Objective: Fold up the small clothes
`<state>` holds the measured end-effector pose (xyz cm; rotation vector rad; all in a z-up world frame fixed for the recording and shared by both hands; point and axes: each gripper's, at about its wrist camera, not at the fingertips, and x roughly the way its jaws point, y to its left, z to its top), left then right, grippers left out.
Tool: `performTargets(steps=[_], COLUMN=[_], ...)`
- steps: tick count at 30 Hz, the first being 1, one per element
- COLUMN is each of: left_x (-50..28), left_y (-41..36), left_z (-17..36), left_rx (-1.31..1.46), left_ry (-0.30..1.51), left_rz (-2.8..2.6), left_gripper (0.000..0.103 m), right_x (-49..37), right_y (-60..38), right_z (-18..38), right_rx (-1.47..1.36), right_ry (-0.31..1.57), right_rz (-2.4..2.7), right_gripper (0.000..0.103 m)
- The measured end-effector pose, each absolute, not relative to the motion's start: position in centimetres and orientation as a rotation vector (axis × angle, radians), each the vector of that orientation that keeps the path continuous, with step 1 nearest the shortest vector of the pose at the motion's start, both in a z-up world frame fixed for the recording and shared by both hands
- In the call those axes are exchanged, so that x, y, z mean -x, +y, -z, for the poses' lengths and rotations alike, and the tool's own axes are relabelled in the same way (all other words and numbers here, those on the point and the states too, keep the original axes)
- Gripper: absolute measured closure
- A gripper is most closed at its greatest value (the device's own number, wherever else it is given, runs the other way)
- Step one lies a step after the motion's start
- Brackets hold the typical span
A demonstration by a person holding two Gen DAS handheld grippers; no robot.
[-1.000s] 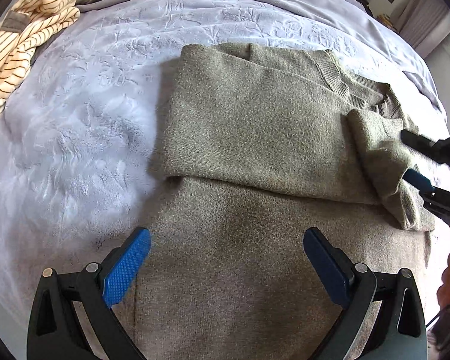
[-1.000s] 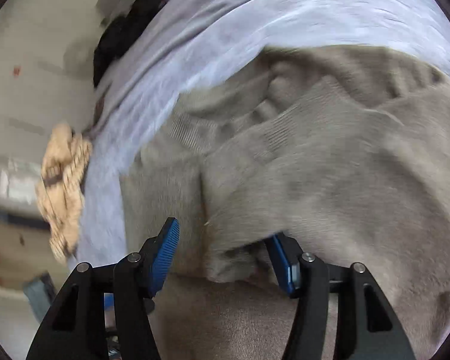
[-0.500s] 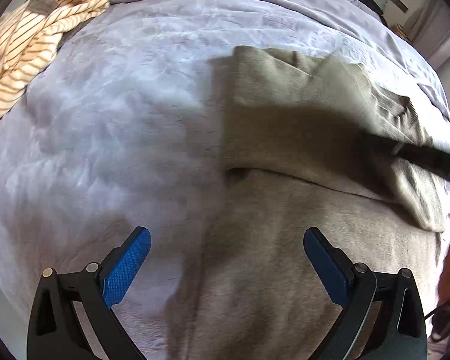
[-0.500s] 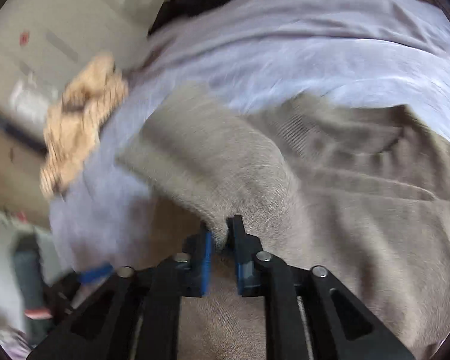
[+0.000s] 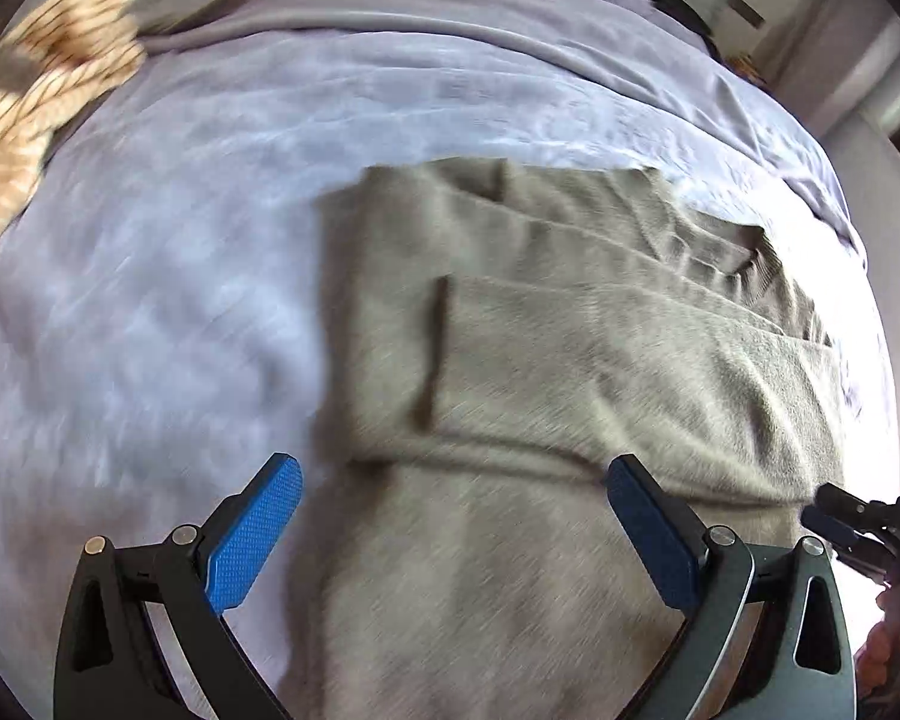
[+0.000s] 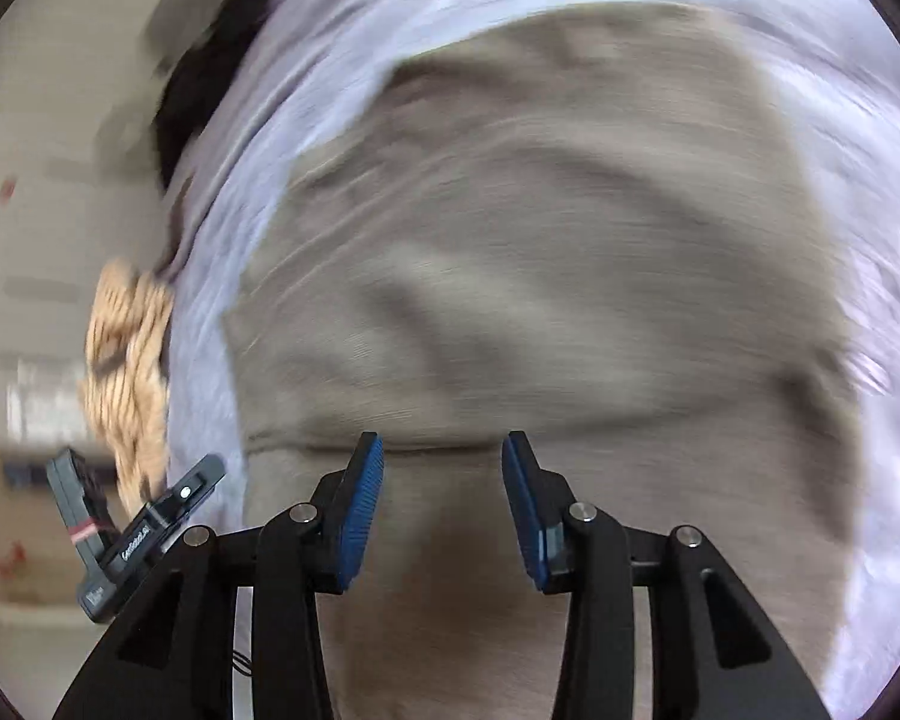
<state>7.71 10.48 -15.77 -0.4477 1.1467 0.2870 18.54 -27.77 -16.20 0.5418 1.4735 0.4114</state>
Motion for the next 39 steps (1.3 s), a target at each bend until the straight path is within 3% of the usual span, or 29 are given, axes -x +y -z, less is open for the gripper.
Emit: performTargets(steps=[6, 8, 12, 15, 18, 20, 25, 27, 31, 39], left_x=[-11.8, -12.8, -13.1, -13.2, -13.2, -13.0, -11.8, -11.3, -9.2, -5.3], left_y=[8.7, 8.2, 7.4, 6.7, 6.5, 6.6, 7.3, 7.4, 7.7, 5.5], left_z=[17.4, 18.4, 19.3, 19.7, 19.7, 19.4, 18.7, 18.4, 17.5, 15.2], left_rx=[0.392, 0.355, 0.310, 0.282, 0.280, 0.283, 0.286, 0.290, 0.273, 0.273], left_ry=[1.185, 1.221, 1.252, 1.261, 1.261, 1.262, 1.271, 1.285, 1.312, 1.338], left_rz=[-0.274, -0.291, -0.301, -0.298, -0.309, -0.306, -0.309, -0.311, -0.318, -0.271], left_gripper=[0.001, 0.001, 0.001, 0.001, 0.001, 0.001, 0.001, 0.001, 0.001, 0.001], right_x=[-20.2, -20.9, -21.3, -21.6, -21.2, -21.0, -20.4, -20.0, -18.7, -15.6], right_y=[-34.8, -35.9, -36.7, -37.4, -38.5, -39.5, -38.1, -37.7, -36.6, -34.4], right_z=[18.9, 18.8, 16.1, 17.6, 19.8, 19.5, 17.4, 17.4, 16.1, 14.2], right_rx=[-0.903, -0.965, -0.838, -0.700, -0.779, -0.837, -0.662, -0.586, -0.468, -0.402], right_ry=[1.359, 1.320, 1.242, 1.303, 1.324, 1.335, 1.393, 1.414, 1.433, 1.489], right_rz=[-0.271, -0.256, -0.296, -0.256, -0.263, -0.266, -0.285, -0.281, -0.275, -0.357], right_gripper=[0.060, 0.096, 0.096, 0.096, 0.098, 0.093, 0.087, 0.080, 0.055, 0.047])
